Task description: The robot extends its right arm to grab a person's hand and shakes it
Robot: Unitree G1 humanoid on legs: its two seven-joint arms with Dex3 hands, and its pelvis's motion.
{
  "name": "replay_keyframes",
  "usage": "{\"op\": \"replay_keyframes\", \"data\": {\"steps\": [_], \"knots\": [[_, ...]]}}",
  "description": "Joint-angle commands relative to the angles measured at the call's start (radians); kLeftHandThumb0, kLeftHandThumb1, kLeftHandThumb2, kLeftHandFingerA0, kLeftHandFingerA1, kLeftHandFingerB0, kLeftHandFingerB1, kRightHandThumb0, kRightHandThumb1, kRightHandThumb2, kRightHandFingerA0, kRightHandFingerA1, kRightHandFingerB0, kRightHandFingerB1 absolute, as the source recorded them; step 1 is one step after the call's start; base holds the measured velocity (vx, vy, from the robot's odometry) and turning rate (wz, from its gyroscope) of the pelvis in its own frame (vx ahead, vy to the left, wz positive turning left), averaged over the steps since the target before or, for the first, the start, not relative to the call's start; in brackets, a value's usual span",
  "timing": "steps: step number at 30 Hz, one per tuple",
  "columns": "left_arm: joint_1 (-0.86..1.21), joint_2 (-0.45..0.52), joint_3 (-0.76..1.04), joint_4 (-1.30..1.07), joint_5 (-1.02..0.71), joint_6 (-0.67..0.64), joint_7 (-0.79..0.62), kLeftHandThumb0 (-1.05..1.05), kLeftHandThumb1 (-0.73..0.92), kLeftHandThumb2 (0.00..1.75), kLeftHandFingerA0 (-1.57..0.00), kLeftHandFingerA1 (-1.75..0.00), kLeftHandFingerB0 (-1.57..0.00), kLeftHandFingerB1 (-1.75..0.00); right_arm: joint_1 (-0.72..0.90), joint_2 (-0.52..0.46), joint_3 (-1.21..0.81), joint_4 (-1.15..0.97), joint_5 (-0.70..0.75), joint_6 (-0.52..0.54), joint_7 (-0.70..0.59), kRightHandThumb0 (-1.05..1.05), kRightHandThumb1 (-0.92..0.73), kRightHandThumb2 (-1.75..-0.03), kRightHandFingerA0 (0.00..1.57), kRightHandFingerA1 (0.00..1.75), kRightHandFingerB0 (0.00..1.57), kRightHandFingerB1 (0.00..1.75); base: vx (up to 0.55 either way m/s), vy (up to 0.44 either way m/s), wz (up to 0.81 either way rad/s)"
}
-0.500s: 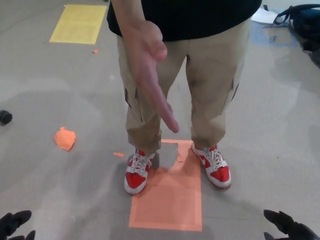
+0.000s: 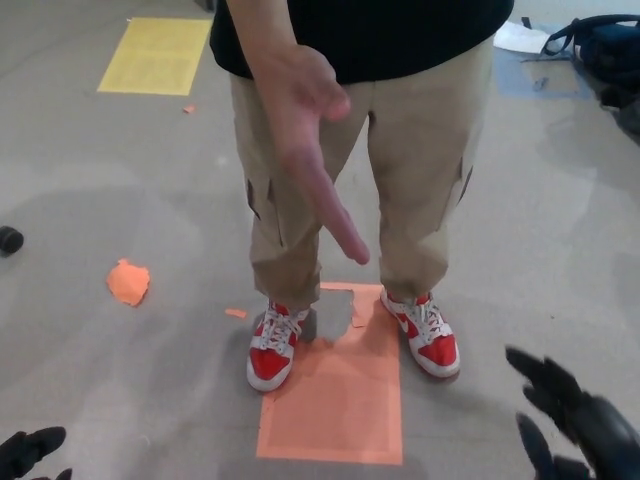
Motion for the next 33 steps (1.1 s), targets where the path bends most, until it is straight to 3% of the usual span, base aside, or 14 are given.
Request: {"op": "replay_keyframes", "data": {"steps": [1,4,5,7,8,13,14,15,16,17,20,21,22,33], "knots": [[0.013,0.018,-0.008,-0.027,0.004,0.01,0.007,-0.69,0.72,1.04,-0.08,-0.44,-0.03,-0.4,0.022,-0.049,-0.01,-0.571,0.065,0.273,0.105,-0.9,-0.77,-1.1,0.0,0.16,0.0,0.17,0.0,0.0,0.0],[0.0,0.025,-0.015,-0.001,0.017,-0.003,0.012,-0.71,0.73,1.05,-0.05,-0.42,-0.04,-0.38,-0.036,-0.065,0.01,-0.667,0.048,0.348,0.138,-0.9,-0.77,-1.11,0.0,0.2,0.0,0.2,0.0,0.0,0.0],[-0.003,0.026,-0.015,0.001,0.015,-0.005,0.008,-0.7,0.92,0.69,-0.11,-0.27,-0.1,-0.26,-0.051,-0.068,0.015,-0.684,0.04,0.369,0.145,-0.91,-0.77,-1.11,0.0,0.2,0.0,0.2,0.0,0.0,0.0],[-0.004,0.027,-0.015,-0.004,0.013,-0.012,0.004,-0.67,0.92,0.7,-0.11,-0.28,-0.1,-0.26,-0.089,-0.068,0.029,-0.709,0.021,0.424,0.155,-0.92,-0.76,-1.12,0.0,0.18,0.0,0.19,0.0,0.0,0.0],[-0.005,0.026,-0.012,0.001,0.007,-0.022,0.0,-0.68,0.73,1.04,-0.04,-0.38,-0.04,-0.35,-0.128,-0.059,0.045,-0.711,0.004,0.445,0.156,-0.92,-0.76,-1.11,0.0,0.18,0.0,0.2,0.0,0.0,0.0],[-0.004,0.022,-0.002,-0.012,-0.007,-0.02,-0.004,-0.7,0.71,1.02,-0.05,-0.41,-0.04,-0.37,-0.258,-0.053,0.1,-0.712,-0.053,0.531,0.179,-0.91,-0.76,-1.12,0.0,0.19,0.0,0.22,0.0,0.0,0.0],[-0.003,0.017,0.004,-0.015,-0.013,-0.016,0.003,-0.33,0.61,1.13,0.0,-0.48,0.0,-0.47,-0.303,-0.055,0.118,-0.696,-0.065,0.551,0.191,-0.94,-0.77,-1.13,0.0,0.2,0.0,0.21,0.0,0.0,0.0],[-0.003,0.015,0.009,-0.01,-0.021,-0.029,-0.001,-0.33,0.61,1.13,0.0,-0.48,0.0,-0.47,-0.336,-0.054,0.13,-0.682,-0.071,0.569,0.198,-0.94,-0.77,-1.13,0.0,0.2,0.0,0.21,0.0,0.0,0.0],[-0.004,0.016,0.009,-0.003,-0.025,-0.04,-0.011,-0.7,0.71,1.0,-0.09,-0.43,-0.03,-0.39,-0.368,-0.053,0.141,-0.672,-0.072,0.595,0.207,-0.94,-0.77,-1.13,0.0,0.19,0.0,0.21,0.0,0.0,0.0],[-0.003,0.016,0.009,-0.007,-0.026,-0.032,-0.013,-0.33,0.6,1.12,0.0,-0.48,0.0,-0.47,-0.396,-0.049,0.152,-0.663,-0.072,0.622,0.212,-0.94,-0.77,-1.13,0.0,0.19,0.0,0.2,0.0,0.0,0.0],[-0.01,0.015,0.016,0.006,-0.031,-0.04,-0.01,-0.34,0.59,1.12,0.0,-0.48,0.0,-0.47,-0.461,-0.041,0.178,-0.617,-0.078,0.649,0.217,-0.94,-0.77,-1.14,0.0,0.2,0.0,0.19,0.0,0.0,0.0],[-0.01,0.017,0.013,0.005,-0.025,-0.036,-0.006,-0.66,0.91,0.67,-0.14,-0.29,-0.13,-0.28,-0.473,-0.036,0.182,-0.604,-0.075,0.652,0.217,-0.94,-0.76,-1.13,0.0,0.2,0.0,0.19,0.0,0.0,0.0],[-0.007,0.018,0.012,-0.003,-0.024,-0.037,-0.007,-0.34,0.59,1.12,0.0,-0.47,0.0,-0.47,-0.506,-0.027,0.194,-0.573,-0.074,0.666,0.221,-0.95,-0.76,-1.12,0.0,0.18,0.0,0.17,0.0,0.0,0.0],[-0.001,0.03,-0.012,-0.015,0.02,-0.061,0.02,-0.33,0.63,1.14,0.0,-0.47,0.0,-0.47,-0.658,0.024,0.289,-0.328,-0.119,0.704,0.183,-0.92,-0.72,-1.1,0.0,0.18,0.0,0.18,0.0,0.0,0.0]]}}
